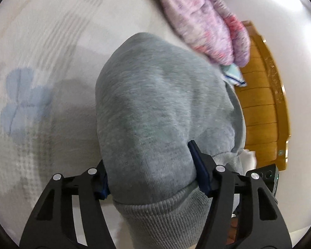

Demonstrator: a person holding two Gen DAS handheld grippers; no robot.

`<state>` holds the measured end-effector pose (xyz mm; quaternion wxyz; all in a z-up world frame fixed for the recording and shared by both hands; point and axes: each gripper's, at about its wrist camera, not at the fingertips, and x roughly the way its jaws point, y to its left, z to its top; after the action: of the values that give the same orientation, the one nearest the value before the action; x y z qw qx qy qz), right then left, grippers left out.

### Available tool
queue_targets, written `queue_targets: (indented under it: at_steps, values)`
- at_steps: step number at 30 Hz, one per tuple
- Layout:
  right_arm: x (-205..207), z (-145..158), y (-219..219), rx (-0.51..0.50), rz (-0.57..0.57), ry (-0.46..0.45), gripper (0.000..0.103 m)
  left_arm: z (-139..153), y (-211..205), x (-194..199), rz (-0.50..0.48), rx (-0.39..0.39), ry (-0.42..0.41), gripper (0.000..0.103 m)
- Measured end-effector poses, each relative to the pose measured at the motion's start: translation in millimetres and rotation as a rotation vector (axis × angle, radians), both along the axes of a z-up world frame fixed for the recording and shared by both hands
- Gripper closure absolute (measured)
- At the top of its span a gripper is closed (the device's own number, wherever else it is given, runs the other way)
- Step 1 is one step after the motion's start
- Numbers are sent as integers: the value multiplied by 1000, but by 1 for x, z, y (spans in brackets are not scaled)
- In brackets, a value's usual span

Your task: Fold large clothes

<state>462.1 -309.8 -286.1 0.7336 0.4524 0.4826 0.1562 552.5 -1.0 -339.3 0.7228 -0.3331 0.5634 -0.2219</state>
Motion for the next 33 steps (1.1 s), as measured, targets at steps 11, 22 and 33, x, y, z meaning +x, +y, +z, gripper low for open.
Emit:
queue_targets:
  at_steps: [11,22,33]
  values:
    - [-31,136,-103,-87,-91,-280,74,145,-101,-7,-88,-72,-281,41]
    - [-151,136,-279,-75,-350,-277,73,167,-310,-90,-293,-154,-315,41]
    - [-189,83,-334,-31,-391,-173,73,124,-366,-153,-320,-36,-282,41]
